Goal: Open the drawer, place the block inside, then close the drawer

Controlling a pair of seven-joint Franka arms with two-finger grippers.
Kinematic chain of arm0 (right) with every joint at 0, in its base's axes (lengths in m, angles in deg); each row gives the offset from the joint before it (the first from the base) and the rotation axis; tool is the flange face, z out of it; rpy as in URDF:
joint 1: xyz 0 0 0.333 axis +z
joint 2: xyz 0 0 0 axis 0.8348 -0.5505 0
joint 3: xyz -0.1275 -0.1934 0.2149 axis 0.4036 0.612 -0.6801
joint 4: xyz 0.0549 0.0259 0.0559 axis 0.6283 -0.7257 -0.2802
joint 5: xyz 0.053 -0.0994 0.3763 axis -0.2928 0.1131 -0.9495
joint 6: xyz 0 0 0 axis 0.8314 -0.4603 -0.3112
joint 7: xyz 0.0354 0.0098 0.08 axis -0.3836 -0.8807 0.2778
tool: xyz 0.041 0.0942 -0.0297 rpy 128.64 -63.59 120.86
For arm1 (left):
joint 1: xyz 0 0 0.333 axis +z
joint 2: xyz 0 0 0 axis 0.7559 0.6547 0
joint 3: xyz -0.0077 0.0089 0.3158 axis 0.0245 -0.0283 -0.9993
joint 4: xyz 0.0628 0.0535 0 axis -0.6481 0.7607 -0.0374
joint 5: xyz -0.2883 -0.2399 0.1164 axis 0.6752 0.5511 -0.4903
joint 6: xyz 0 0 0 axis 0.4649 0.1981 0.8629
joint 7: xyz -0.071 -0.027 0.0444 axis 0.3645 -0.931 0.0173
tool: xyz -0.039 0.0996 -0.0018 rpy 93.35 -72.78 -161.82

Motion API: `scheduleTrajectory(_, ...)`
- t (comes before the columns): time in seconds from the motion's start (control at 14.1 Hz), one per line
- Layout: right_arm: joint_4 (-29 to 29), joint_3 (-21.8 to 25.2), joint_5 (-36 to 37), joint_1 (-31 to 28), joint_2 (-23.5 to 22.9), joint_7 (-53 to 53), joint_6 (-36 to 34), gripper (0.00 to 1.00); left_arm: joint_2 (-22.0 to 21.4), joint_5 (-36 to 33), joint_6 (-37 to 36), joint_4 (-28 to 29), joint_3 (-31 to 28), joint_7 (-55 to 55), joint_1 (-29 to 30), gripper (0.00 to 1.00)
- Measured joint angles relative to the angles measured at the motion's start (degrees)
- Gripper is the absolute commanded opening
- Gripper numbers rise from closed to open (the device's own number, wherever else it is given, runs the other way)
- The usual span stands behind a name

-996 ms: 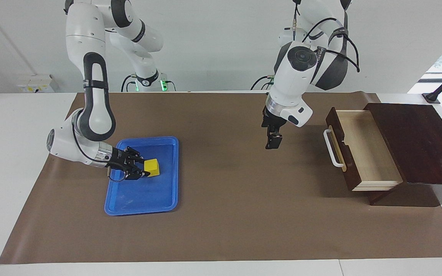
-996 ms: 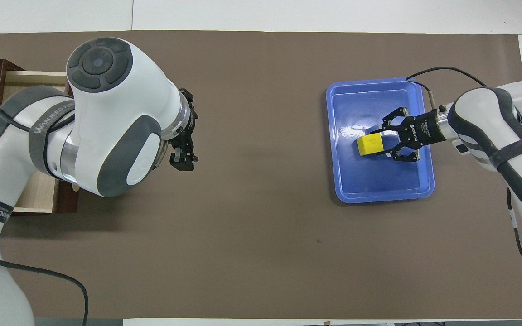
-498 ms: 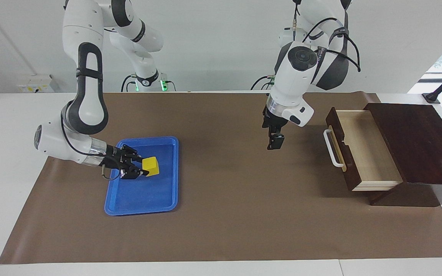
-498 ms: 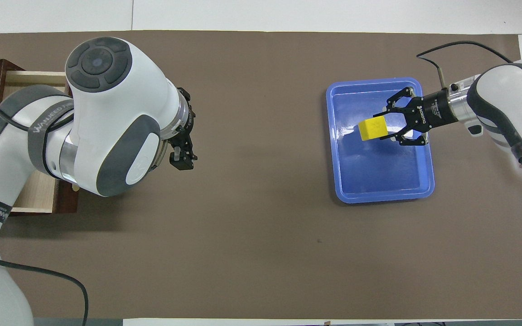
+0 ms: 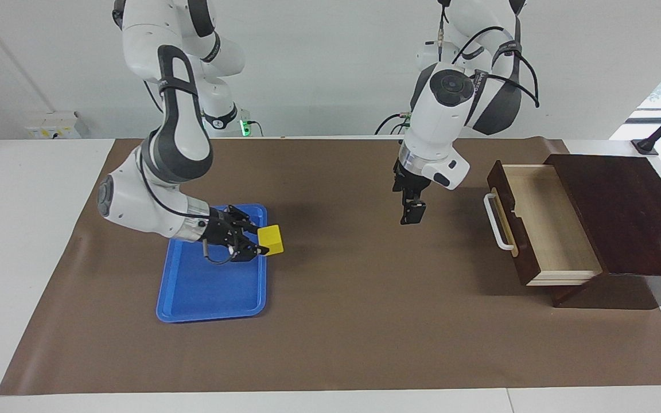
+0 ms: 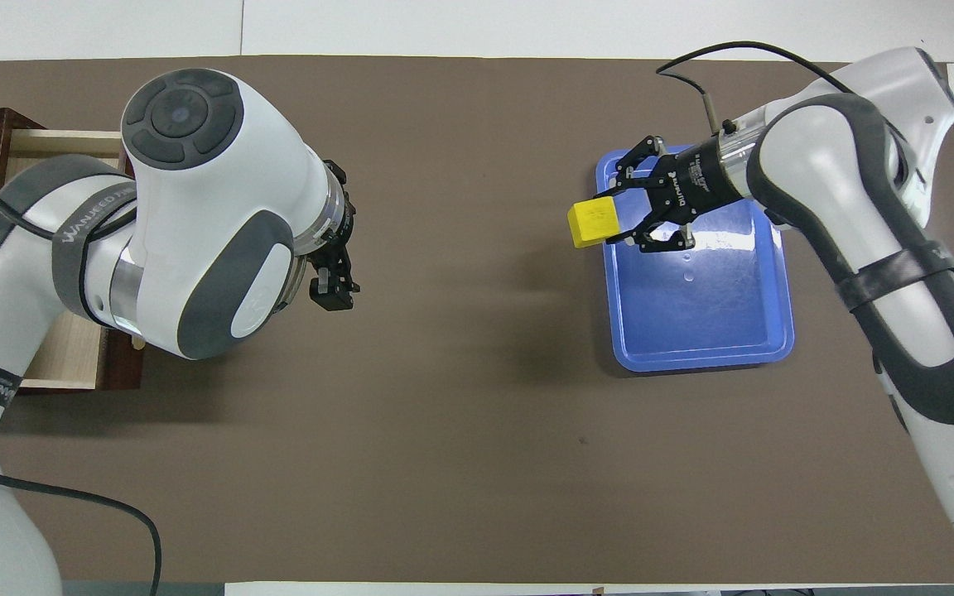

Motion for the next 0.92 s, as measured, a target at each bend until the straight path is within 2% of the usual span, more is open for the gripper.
scheduleTrajectory(0.43,0.41,-0.16,-1.21,10.14,0.0,-9.92,8.07,0.0,0.14,-0.02,2.87,0.09,0.62,6.1,-0.58,1.0)
scheduleTrajectory(0.64,0.48,-0.15,-2.55,12.97,0.0,-13.26,9.29,0.0,1.06,-0.53,3.61,0.01,0.65,10.38,-4.56,1.0)
scheduleTrajectory(0.92,1.32,-0.15,-3.57,15.35,0.0,-16.38,11.21,0.0,8.13,-4.3,3.57,-5.98,0.58,16.13,-7.25,1.0)
